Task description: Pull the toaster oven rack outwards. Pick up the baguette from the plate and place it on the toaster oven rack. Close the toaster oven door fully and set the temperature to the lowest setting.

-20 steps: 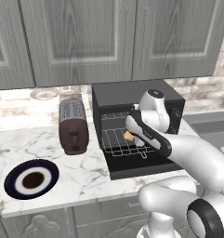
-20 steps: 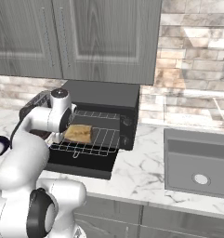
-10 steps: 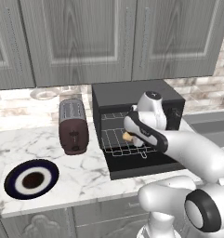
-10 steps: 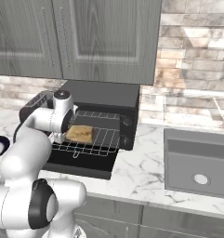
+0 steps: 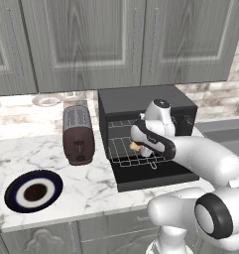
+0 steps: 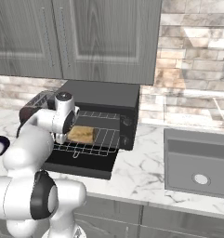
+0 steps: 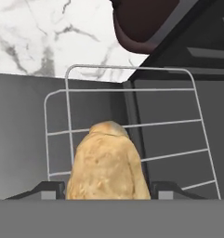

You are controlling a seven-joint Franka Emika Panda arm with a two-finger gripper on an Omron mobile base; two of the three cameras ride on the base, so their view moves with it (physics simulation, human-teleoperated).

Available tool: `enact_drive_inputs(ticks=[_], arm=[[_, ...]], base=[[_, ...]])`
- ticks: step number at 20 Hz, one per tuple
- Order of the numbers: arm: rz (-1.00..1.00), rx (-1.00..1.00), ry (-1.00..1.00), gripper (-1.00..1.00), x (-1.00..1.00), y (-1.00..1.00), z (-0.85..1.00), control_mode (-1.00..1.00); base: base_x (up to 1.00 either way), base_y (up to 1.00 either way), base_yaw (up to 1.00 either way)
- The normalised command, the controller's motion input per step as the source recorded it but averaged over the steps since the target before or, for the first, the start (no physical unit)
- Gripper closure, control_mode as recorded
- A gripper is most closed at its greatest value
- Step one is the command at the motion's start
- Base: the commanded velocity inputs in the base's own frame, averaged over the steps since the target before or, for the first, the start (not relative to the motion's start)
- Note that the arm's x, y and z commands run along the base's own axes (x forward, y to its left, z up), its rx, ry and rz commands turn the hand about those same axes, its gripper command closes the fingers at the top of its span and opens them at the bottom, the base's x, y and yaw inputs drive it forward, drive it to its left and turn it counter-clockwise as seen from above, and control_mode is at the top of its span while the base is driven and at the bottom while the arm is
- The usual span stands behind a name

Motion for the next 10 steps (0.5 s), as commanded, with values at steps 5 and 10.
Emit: enact_drive_inputs(ticks=[5,10], arm=[[0.00,0.00,0.00,1.00,0.17,0.00,-0.12,-1.00],[0.00,0.00,0.00,1.00,0.22,0.00,-0.10,-1.00]], base=[[0.00,0.00,0.00],[0.00,0.00,0.00]])
